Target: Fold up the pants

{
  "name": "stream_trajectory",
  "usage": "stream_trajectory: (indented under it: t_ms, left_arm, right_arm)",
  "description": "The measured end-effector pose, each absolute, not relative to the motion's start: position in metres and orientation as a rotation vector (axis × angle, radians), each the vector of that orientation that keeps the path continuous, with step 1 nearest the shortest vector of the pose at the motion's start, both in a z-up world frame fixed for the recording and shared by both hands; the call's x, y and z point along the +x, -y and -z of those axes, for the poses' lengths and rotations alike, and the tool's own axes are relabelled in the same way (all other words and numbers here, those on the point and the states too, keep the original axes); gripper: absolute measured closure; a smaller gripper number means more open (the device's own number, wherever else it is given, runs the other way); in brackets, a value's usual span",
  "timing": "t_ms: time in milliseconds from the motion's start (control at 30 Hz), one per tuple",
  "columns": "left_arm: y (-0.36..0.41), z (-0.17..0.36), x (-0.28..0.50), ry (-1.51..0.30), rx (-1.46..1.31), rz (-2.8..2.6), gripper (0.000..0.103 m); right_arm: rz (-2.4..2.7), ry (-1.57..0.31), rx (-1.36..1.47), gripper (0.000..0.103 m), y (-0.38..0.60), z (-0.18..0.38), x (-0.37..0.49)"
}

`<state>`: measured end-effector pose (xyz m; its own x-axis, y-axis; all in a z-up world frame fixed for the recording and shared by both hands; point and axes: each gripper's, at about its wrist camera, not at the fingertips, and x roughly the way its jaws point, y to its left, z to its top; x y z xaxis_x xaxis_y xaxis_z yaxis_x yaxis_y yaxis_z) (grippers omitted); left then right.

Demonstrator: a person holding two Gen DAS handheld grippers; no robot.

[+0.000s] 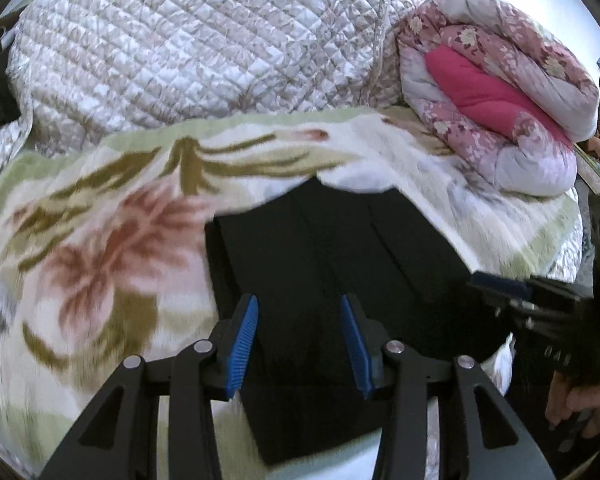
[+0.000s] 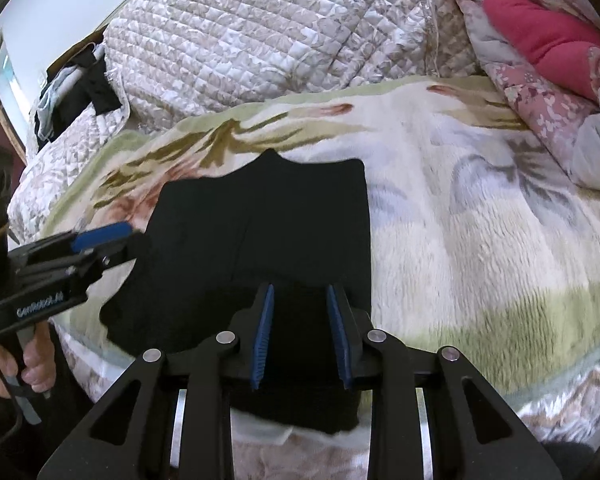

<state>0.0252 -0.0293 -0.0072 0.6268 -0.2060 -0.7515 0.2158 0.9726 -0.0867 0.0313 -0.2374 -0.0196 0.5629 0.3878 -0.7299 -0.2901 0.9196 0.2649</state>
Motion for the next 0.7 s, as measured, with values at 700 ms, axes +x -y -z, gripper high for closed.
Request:
stream_trajectory:
  t_ms: [700]
  left_arm:
    - [0.022,0.013,0.079,-0.838,-0.023,0.206,0.056]
  right_arm:
    - [-0.405,-0.877,0.081,0.075,0.230,0.022,0.102]
